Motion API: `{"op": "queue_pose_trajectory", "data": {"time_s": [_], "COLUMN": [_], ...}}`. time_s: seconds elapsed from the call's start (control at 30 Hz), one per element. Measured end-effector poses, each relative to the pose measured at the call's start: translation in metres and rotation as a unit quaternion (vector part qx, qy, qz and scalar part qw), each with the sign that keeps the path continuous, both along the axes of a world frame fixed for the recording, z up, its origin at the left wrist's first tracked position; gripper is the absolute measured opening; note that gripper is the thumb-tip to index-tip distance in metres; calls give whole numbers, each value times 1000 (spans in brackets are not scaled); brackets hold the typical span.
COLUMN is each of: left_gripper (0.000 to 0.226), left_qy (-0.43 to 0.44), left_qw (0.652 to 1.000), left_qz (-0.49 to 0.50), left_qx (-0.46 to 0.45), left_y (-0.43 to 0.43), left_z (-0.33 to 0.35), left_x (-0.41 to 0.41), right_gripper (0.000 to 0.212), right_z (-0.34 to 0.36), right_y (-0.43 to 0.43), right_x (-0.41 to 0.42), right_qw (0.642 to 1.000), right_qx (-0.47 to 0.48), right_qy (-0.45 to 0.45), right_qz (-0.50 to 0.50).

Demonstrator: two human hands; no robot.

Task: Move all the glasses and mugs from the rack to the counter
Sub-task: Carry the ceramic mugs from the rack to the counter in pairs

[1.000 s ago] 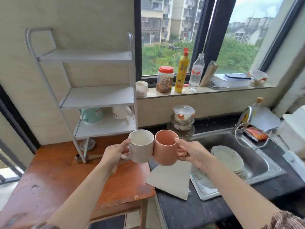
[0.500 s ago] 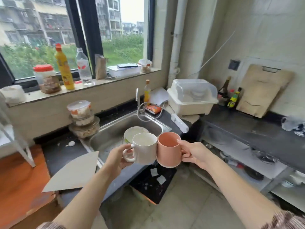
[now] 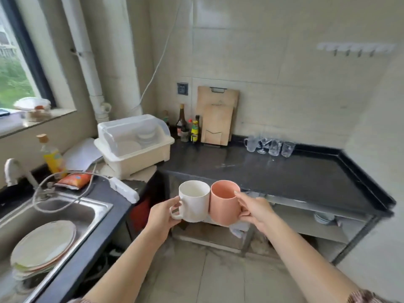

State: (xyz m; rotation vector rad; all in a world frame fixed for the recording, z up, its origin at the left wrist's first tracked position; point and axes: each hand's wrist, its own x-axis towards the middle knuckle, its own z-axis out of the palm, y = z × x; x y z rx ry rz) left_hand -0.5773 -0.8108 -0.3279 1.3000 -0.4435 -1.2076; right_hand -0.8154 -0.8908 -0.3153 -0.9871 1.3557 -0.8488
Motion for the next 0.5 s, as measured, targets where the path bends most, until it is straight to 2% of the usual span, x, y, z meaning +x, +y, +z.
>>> {"op": "queue_pose_trajectory", "data": {"time_s": [0.1, 0.23, 0.33, 0.5], "left_gripper": [16, 11, 6, 40], "left_qy": [18, 29, 48, 90], "left_qw": [999, 997, 992, 988], "left_qz": [-31, -76, -112, -115], "left_qx": [4, 10, 22, 41], "left_y": [-71, -172, -235, -316], "left_z": [-9, -21, -25, -34], "left_x": [-22, -45, -68, -111], "right_gripper": [31, 35, 29, 35], "right_z": [-7, -13, -16, -23], "right_y": [-52, -130, -181, -247], "right_x": [-22, -43, -57, -82], "right_qw": [998, 990, 977, 956], "right_qx": [9, 33, 53, 77], "right_qy": [-8, -26, -45, -46], "right_qz": [-62, -136, -201, -279]}}
